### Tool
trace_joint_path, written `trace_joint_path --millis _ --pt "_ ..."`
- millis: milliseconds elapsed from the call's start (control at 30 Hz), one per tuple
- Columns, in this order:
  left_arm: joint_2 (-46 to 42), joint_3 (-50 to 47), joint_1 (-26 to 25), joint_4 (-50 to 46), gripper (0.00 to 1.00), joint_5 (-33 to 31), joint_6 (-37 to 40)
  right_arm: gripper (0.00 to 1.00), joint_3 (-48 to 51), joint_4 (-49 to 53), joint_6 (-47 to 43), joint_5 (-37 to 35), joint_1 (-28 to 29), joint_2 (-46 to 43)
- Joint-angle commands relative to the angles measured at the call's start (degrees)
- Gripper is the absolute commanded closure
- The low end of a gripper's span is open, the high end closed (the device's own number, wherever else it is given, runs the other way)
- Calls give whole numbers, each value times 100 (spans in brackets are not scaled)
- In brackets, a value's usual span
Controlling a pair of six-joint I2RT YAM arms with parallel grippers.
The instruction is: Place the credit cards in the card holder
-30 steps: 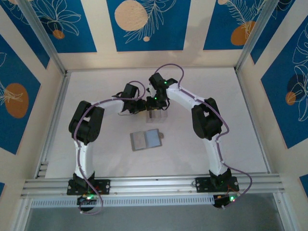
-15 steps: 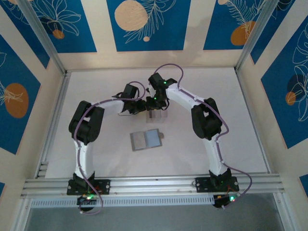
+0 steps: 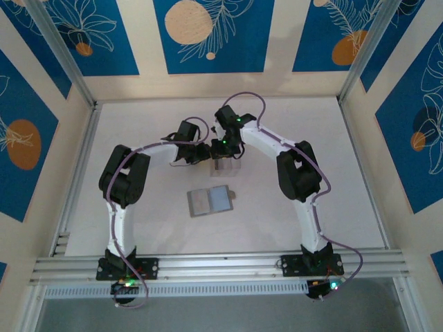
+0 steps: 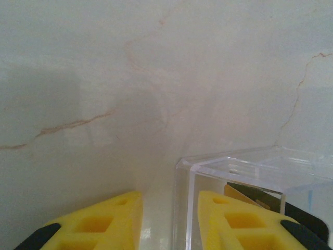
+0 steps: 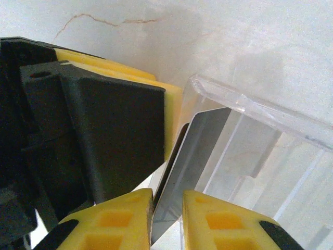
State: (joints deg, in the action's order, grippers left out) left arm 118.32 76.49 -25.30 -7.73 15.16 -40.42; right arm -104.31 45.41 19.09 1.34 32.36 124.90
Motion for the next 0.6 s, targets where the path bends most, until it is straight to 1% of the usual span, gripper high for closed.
trace_joint_path --millis 0,200,333,567 --pt "109 -39 -28 25 67 -15 -20 76 215 217 73 -75 -78 -180" --pt "112 -20 -28 17 67 -4 -22 76 331 189 84 -74 -142 -260" --pt "112 5 -28 -3 67 5 -22 76 425 84 112 254 -203 -270" --pt "112 15 -30 -11 67 5 -18 75 418 88 108 311 -204 -185"
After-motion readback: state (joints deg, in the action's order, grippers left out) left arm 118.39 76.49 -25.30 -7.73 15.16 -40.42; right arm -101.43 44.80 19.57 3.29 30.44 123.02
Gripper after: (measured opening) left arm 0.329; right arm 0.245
